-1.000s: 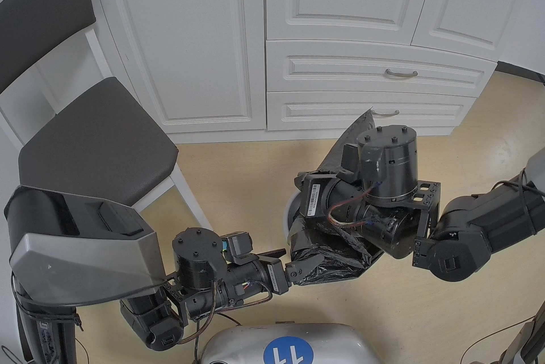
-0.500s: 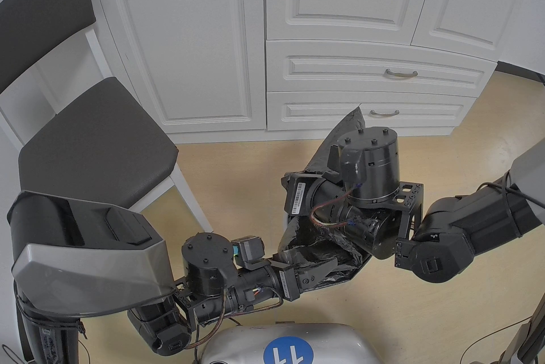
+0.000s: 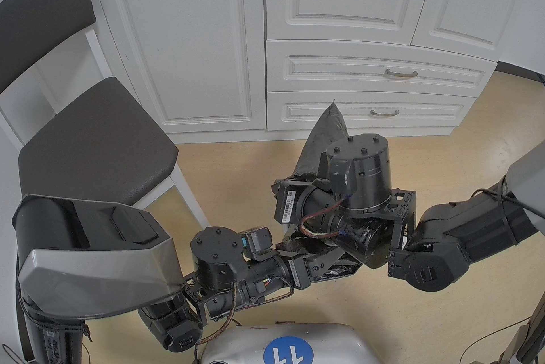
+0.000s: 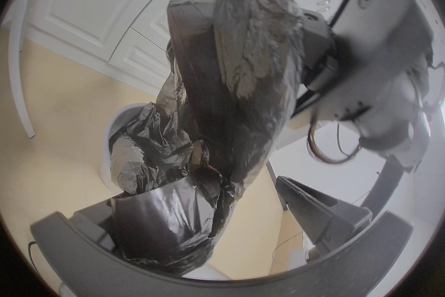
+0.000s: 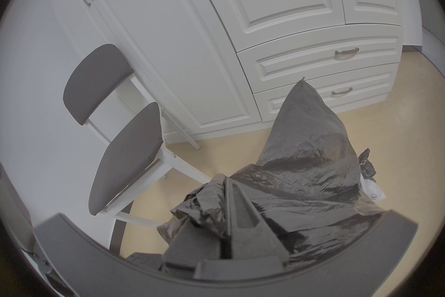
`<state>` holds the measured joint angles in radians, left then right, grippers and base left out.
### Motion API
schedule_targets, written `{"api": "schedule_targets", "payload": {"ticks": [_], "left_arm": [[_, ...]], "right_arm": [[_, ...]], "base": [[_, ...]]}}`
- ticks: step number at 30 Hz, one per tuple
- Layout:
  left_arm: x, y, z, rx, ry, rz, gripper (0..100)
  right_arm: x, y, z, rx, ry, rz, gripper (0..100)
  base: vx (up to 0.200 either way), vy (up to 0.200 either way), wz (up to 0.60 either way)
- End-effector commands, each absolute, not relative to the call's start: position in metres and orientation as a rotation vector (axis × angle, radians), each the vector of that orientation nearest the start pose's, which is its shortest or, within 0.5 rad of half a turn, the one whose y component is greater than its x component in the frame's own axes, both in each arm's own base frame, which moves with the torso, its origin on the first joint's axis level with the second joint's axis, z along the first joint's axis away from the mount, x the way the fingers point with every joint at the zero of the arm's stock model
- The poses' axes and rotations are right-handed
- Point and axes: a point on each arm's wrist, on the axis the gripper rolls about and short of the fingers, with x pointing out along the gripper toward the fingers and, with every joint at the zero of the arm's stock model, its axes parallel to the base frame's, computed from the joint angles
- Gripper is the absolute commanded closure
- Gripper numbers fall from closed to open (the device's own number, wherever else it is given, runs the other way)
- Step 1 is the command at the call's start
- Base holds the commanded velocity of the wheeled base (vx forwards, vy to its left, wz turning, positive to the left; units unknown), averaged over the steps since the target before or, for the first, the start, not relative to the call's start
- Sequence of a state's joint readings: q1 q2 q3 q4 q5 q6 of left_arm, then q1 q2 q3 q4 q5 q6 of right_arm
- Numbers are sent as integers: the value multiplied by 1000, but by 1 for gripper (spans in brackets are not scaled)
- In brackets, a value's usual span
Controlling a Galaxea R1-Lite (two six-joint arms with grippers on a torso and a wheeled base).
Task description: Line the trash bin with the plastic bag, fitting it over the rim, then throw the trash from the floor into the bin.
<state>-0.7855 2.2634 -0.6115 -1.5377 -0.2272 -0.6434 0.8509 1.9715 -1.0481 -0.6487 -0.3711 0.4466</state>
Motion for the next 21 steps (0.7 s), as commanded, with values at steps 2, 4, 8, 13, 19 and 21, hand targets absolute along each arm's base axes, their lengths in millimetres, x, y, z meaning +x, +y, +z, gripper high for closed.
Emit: {"api": "schedule_targets", "payload": {"ticks": [2, 4, 8, 13, 19, 21], "left_arm": [[251, -263, 43, -598, 395, -886, 0], [251, -267, 43, -605, 384, -870, 0], [251, -276, 40, -616, 367, -833, 0], [252, -288, 35, -630, 325, -762, 0], [251, -294, 36, -648, 305, -724, 0], [250, -294, 37, -651, 306, -724, 0]], "right_arm": [[257, 289, 152, 300, 335, 421, 100], [258, 293, 152, 315, 327, 403, 100], [262, 297, 152, 324, 303, 356, 100], [264, 299, 157, 357, 289, 342, 100], [270, 302, 159, 384, 265, 300, 100], [271, 301, 159, 387, 264, 295, 100]], "base": [[0, 0, 0], [0, 0, 0], [0, 0, 0], [0, 0, 0], [0, 0, 0], [0, 0, 0]]}}
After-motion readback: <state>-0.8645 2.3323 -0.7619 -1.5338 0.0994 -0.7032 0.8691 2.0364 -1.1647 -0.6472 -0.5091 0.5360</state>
